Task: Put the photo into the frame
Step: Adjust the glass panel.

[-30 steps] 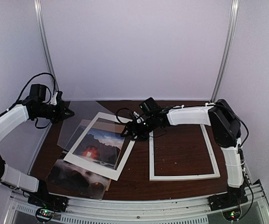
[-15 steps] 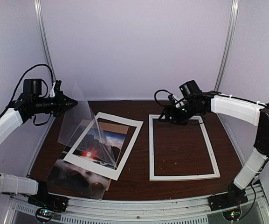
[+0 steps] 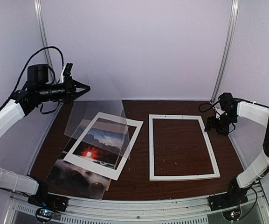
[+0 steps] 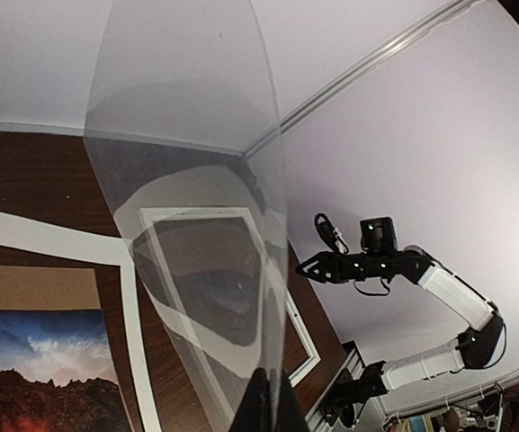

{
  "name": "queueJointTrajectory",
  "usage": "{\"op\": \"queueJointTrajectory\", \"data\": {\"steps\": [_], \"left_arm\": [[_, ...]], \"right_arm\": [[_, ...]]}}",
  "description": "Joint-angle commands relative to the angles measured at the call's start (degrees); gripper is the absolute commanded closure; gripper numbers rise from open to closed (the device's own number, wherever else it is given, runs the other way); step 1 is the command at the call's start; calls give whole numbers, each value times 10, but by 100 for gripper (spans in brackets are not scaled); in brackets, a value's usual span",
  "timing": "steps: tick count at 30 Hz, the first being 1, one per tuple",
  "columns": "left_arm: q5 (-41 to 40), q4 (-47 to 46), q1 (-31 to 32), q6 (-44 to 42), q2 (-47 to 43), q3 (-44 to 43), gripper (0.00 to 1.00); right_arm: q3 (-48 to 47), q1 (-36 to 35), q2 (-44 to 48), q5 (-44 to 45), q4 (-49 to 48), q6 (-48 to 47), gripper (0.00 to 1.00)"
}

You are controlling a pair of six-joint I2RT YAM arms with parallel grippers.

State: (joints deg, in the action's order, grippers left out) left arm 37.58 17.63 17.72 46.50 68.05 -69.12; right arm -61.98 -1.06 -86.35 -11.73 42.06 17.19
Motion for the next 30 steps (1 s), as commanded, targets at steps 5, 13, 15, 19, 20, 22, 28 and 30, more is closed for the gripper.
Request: {"op": "queueJointTrajectory", "data": {"steps": [5, 13, 15, 19, 20, 22, 28, 30], "left_arm": [[-8, -43, 109, -33, 85, -95, 100], [1, -92, 158, -10, 143, -106, 100], [-6, -127, 160, 0, 143, -82, 100], [-19, -200, 167, 14, 149, -44, 100], [-21, -213, 169, 19, 153, -37, 100], [-25, -241, 175, 32, 163, -24, 100], [-61, -342, 184, 95, 195, 43, 100], [-78, -378, 185, 124, 205, 77, 100]], "right_arm": [[5, 39, -54, 11, -14, -26, 24], [23, 40, -31, -75, -55, -12, 27], [38, 37, -4, -137, -84, 4, 26], [65, 3, 39, -257, -167, 62, 20], [63, -14, 46, -262, -173, 70, 19], [56, -39, 54, -260, -174, 78, 17], [51, -68, 52, -253, -188, 98, 16], [50, -78, 40, -251, -189, 98, 16]]}}
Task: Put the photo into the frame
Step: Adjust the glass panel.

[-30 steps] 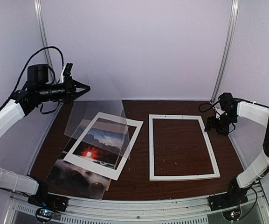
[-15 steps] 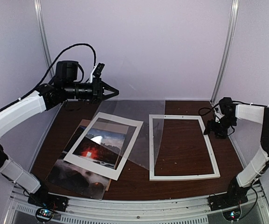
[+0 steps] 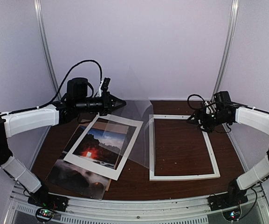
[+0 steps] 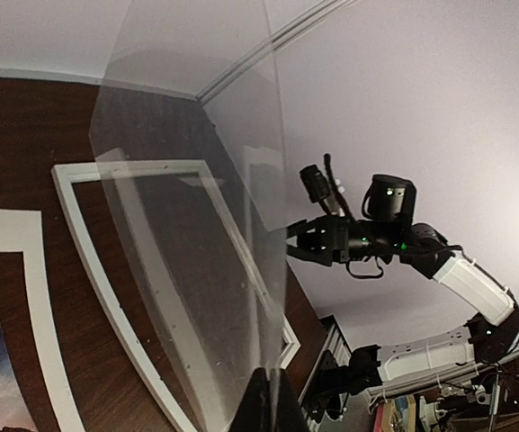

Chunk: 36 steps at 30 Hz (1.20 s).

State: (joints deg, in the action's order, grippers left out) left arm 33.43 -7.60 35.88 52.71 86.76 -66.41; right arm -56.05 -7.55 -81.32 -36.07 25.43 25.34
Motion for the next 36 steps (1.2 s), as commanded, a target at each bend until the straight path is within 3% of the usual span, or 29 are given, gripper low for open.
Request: {"op": "queueJointTrajectory", "data": {"steps": [1, 5, 10, 14, 26, 36], "left_arm": [[-44, -139, 3, 76, 24, 66, 100], [-69, -154, 3, 113, 43, 122, 100], [-101, -99, 3, 102, 48, 167, 100], [-119, -113, 3, 110, 49, 209, 100], [-131, -114, 5, 118, 44, 271, 100], [-91, -77, 5, 84, 47, 261, 74]], "right_arm": [[-9, -20, -17, -5, -22, 16, 16], [-15, -45, -48, 6, -22, 16, 17], [-24, -79, -86, 17, -31, 20, 18], [-25, -114, -130, 14, -58, 35, 18], [-49, -190, -242, 8, -108, 62, 19], [-61, -210, -258, 7, -108, 61, 19]]}}
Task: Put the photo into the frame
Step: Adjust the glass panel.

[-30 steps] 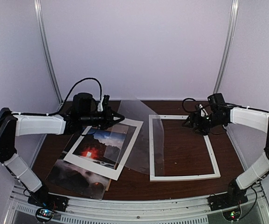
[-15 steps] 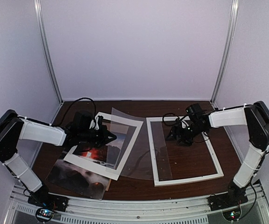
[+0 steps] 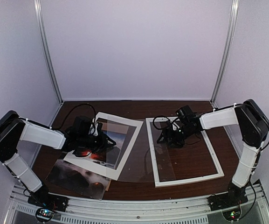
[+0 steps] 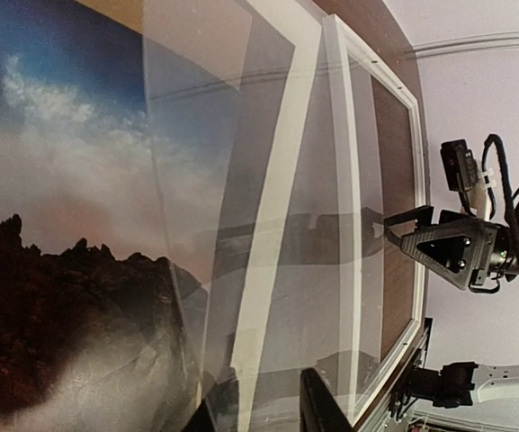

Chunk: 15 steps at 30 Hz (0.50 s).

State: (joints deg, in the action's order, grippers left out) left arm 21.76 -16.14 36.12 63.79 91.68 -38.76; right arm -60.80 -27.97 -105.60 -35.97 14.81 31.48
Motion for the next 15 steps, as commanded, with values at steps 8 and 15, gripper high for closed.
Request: {"op": "queueJointTrajectory", "data": {"steps": [8, 15], "left_arm": [[35, 48, 3, -42, -1, -34, 80], [46, 49, 3, -41, 17, -49, 87]], "right_arm": [[-14, -7, -19, 7, 1, -5, 20], [-12, -8, -20, 6, 0, -7, 20]]}}
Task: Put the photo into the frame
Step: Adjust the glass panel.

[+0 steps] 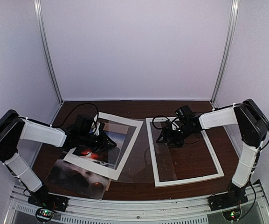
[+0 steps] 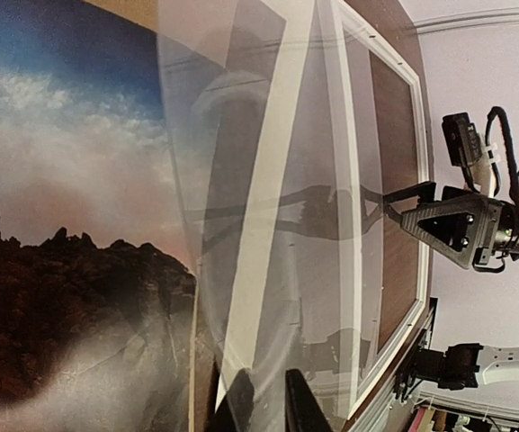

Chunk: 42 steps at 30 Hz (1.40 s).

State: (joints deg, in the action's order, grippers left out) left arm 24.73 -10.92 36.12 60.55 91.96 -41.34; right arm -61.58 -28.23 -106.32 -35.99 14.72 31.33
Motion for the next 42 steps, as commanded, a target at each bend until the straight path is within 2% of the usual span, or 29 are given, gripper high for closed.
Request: {"op": "queueJointTrajectory", "data": {"steps": [1, 10, 21, 27, 31, 36, 42], "left_arm": [[18, -6, 3, -7, 17, -24, 87], [28, -20, 2, 6, 32, -37, 87], [33, -20, 3, 11, 30, -38, 100], [30, -17, 3, 10, 7, -31, 100], [28, -15, 3, 1, -28, -29, 100], [35, 15, 3, -26, -78, -56, 100], [37, 90, 3, -76, -127, -118, 100]], "right_arm": [[-4, -6, -13, 7, 1, -6, 20], [-1, -13, -14, 0, -7, -3, 21], [-3, -15, -13, 3, 0, -9, 22], [-17, -3, 21, 39, 57, -40, 20], [-17, 34, 83, 94, 118, -73, 17], [-6, 124, 154, 150, 188, -120, 16], [0, 227, 170, 212, 244, -176, 17]]}}
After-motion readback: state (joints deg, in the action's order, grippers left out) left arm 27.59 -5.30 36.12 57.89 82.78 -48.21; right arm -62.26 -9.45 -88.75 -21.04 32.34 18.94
